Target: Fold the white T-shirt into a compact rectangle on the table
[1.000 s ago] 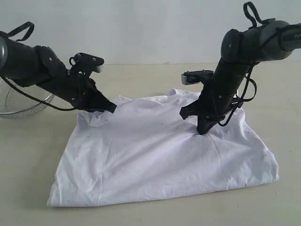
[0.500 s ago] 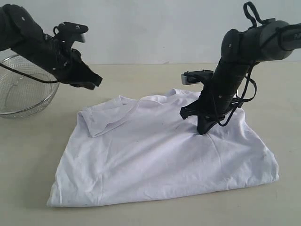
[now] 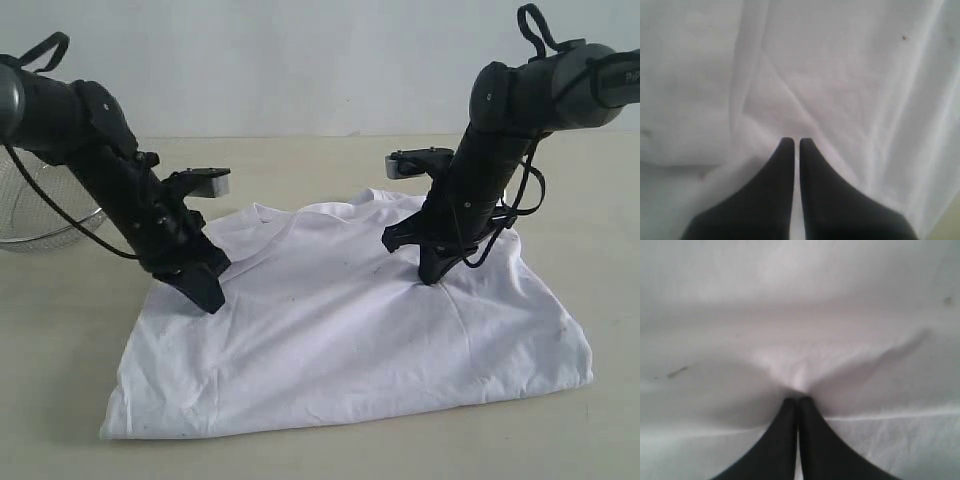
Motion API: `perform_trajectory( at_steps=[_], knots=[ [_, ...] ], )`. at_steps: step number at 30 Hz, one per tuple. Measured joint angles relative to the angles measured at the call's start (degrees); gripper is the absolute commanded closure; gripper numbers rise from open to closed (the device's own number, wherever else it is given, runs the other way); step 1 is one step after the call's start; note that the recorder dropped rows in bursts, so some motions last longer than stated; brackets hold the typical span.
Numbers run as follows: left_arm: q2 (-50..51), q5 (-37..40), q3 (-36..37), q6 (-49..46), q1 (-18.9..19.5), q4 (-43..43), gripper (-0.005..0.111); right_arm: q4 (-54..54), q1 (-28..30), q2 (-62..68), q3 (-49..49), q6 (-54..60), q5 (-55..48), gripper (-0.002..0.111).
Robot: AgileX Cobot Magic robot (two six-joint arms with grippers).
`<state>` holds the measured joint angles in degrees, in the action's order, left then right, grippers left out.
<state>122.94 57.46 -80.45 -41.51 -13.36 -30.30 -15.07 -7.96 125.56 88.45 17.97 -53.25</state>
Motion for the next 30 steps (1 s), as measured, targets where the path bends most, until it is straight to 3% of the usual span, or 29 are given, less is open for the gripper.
perform_trajectory(
  at_steps=[4, 17, 22, 25, 30],
  knots=[
    [1.6, -1.4, 0.0, 0.5, -1.6, 0.2, 0.102, -0.1, 0.0, 0.0, 0.0, 0.0, 0.2, 0.108],
    [3.1, -3.3, -3.9, 5.3, -2.0, 5.2, 0.102, -0.1, 0.0, 0.0, 0.0, 0.1, 0.3, 0.108],
    [3.3, -3.6, -4.8, 5.5, -2.0, 5.9, 0.102, -4.7, -0.1, -0.7, -0.1, 10.0, -0.5, 0.108],
    [3.3, -3.8, -4.8, 5.5, -2.0, 6.1, 0.102, -11.2, -2.1, -2.3, -0.2, 15.7, -1.3, 0.108],
    [3.3, -3.9, -4.8, 5.7, -2.0, 6.3, 0.102, -13.9, -7.7, -3.6, -0.2, 16.1, 1.9, 0.108]
  ],
)
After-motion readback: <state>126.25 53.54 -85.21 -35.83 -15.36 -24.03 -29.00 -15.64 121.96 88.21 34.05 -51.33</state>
